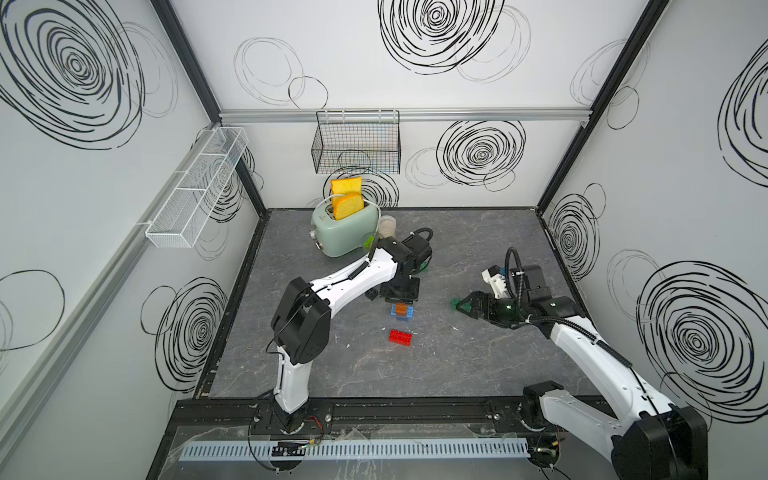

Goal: Assemble the letter f with lego
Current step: Adjust the lego brick at the center of the board.

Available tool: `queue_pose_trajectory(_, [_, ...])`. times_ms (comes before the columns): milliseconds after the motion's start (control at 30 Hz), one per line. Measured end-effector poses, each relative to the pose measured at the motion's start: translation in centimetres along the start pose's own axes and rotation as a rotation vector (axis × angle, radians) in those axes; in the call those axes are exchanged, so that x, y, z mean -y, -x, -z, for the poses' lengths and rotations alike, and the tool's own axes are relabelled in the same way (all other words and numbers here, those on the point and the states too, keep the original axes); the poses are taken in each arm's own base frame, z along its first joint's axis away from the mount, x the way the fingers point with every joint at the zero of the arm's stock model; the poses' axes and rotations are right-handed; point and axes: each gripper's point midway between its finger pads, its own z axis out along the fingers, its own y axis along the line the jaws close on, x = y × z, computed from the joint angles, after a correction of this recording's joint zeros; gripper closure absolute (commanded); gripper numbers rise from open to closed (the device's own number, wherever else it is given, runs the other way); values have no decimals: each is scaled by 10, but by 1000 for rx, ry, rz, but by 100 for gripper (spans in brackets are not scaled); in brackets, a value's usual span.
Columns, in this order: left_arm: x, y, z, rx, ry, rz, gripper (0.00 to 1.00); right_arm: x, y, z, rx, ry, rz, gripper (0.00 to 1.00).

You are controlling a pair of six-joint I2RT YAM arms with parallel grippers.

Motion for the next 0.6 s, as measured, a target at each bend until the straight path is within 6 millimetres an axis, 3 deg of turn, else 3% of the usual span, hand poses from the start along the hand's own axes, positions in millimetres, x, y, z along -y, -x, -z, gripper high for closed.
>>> queue_pose_trajectory(600, [-7,5,-3,-15,-8,36,66,2,0,0,-14,-17,7,5])
